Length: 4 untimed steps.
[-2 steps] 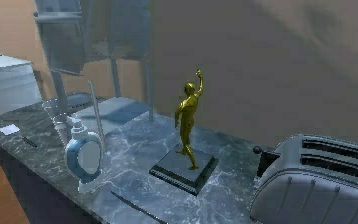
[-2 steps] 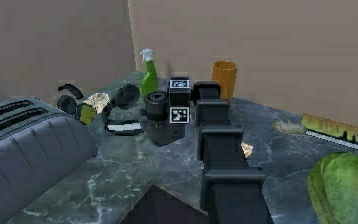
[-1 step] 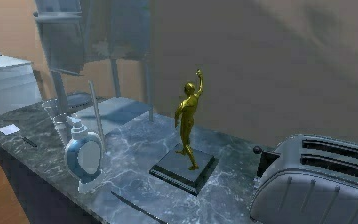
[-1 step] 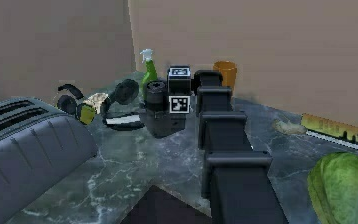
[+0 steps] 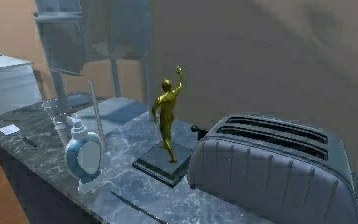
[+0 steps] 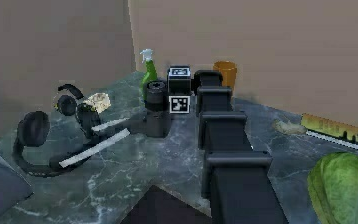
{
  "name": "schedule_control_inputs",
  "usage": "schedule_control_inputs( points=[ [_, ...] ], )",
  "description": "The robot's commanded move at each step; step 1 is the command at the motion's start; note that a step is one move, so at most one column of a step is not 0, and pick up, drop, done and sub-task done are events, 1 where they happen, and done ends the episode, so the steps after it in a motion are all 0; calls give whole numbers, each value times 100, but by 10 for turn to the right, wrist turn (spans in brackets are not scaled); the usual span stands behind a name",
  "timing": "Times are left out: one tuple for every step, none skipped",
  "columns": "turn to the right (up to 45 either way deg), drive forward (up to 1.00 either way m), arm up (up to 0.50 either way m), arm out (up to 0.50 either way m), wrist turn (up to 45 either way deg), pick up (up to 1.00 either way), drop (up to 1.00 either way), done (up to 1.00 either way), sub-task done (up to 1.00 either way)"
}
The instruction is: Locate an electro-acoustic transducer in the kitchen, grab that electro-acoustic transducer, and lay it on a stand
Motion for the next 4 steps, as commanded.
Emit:
schedule_control_inputs(
  points=[
    [0, 0, 0, 0, -450, 0, 0, 0, 0],
    [0, 0, 0, 0, -60, 0, 0, 0, 0],
    [0, 0, 0, -18, 0, 0, 0, 0, 0],
    [-450, 0, 0, 0, 0, 0, 0, 0, 0]
  ],
)
